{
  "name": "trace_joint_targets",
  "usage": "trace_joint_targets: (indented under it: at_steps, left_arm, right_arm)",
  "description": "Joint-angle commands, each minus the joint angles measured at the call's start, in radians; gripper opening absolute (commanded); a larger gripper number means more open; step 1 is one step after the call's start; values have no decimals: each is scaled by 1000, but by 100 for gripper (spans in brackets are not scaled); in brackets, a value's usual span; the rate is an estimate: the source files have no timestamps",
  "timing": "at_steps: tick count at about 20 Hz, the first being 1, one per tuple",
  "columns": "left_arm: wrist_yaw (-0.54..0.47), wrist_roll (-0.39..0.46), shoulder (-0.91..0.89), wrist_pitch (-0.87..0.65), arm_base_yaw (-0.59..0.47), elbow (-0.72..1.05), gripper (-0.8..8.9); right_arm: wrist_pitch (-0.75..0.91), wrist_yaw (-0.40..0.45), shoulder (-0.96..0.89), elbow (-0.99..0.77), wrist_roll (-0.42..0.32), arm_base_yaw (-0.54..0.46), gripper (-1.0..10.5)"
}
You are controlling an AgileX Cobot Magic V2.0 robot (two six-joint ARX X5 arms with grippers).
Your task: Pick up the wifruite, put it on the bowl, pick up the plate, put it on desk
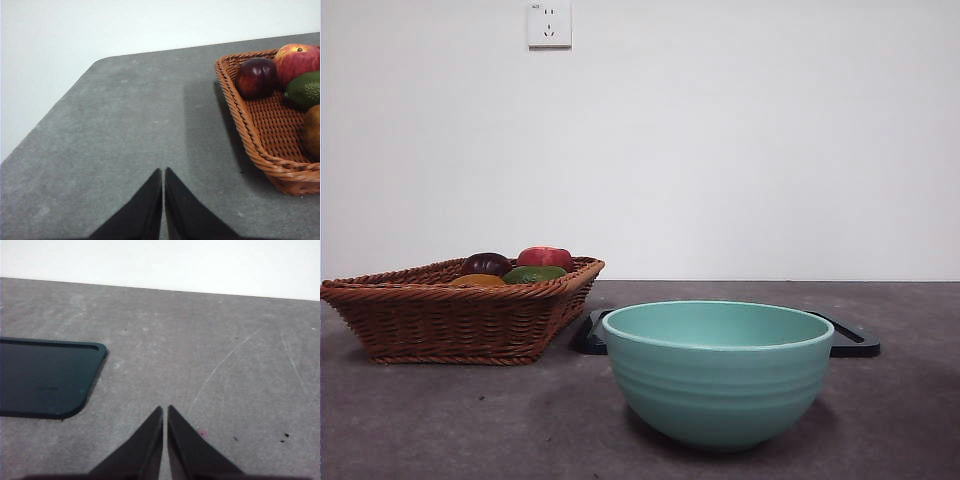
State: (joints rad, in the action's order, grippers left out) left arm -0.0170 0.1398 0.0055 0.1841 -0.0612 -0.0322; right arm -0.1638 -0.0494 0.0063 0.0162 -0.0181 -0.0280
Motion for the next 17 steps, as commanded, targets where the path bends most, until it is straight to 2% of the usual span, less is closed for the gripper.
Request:
trace_joint_targets:
  at_steps: [1,3,5,9,12,17]
  left_arm:
    - [1,-117,-3,1,-1,20,8]
    - [1,-246,-3,2,-1,20,8]
    - [1,-310,-3,2,-1,20,8]
    - [1,-318,-3,0,-1,20,8]
    - [1,-373,-3,2,-1,20,7]
    - [1,-449,-2,8,-1,20,8]
  right_arm:
    - [14,-34,-3,-3,65,-1,6]
    - [15,-56,-3,-3,95,-1,6]
    - [11,-56,-3,-3,121,-1,6]
    - [0,-55,-3,-3,177,-1,6]
    - [-10,-61,-3,-3,237,-1,6]
    - [-13,-66,-2,-3,240,-1,6]
